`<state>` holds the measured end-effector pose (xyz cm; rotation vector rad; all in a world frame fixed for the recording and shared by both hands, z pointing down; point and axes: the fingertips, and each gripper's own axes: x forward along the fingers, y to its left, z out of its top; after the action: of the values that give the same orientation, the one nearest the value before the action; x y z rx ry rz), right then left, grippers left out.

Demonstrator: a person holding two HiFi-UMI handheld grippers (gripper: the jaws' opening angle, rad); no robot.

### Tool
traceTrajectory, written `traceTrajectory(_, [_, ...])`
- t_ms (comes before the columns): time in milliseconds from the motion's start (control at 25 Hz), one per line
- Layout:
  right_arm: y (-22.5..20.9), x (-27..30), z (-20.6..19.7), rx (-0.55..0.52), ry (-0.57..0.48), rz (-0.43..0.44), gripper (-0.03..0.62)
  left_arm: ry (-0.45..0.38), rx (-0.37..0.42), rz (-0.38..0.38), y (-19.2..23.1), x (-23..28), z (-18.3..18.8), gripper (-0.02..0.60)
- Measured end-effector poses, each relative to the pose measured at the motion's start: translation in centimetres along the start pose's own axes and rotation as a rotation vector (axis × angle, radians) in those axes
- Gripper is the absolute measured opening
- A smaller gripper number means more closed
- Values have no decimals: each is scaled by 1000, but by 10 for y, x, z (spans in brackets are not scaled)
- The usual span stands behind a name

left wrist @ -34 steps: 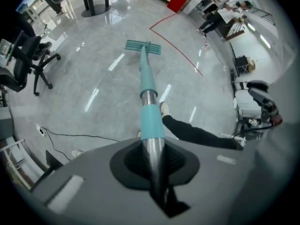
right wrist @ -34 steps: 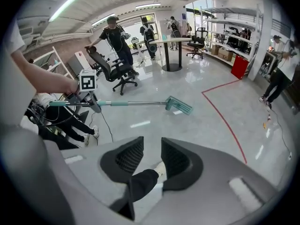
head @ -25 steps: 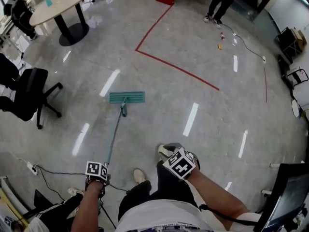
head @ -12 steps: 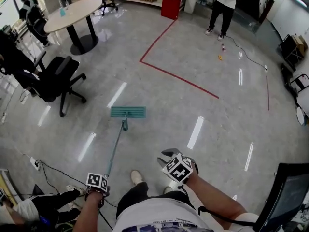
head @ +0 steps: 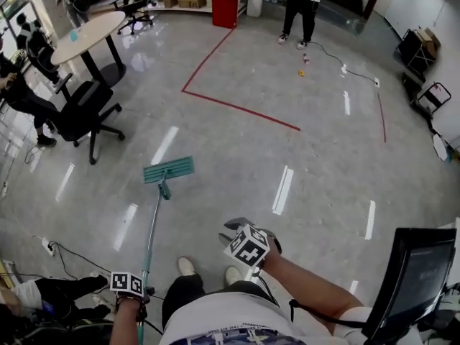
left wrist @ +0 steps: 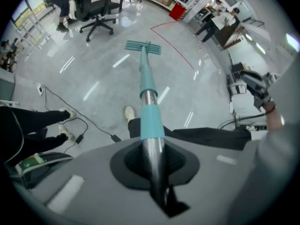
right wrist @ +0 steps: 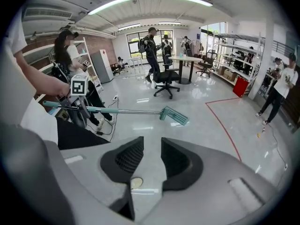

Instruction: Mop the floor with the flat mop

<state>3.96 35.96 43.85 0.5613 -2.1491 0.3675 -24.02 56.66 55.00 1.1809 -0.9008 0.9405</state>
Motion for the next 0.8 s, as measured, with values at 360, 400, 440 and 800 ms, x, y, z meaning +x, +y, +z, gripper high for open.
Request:
traceTrajectory(360, [27, -44, -14, 26, -61, -76, 121, 19, 68, -2, -2, 6, -44, 43])
traceTrajectory(400, [32, -46, -14, 26, -62, -82, 121, 21, 79, -5, 0, 7, -47, 43])
traceTrajectory(440, [38, -47, -14, 26, -63, -87, 121, 21, 89, -8, 3, 8, -51, 43])
traceTrajectory(800, [88, -44, -3, 17, -62, -94, 121, 66, 148, 13, 32, 13, -83, 43])
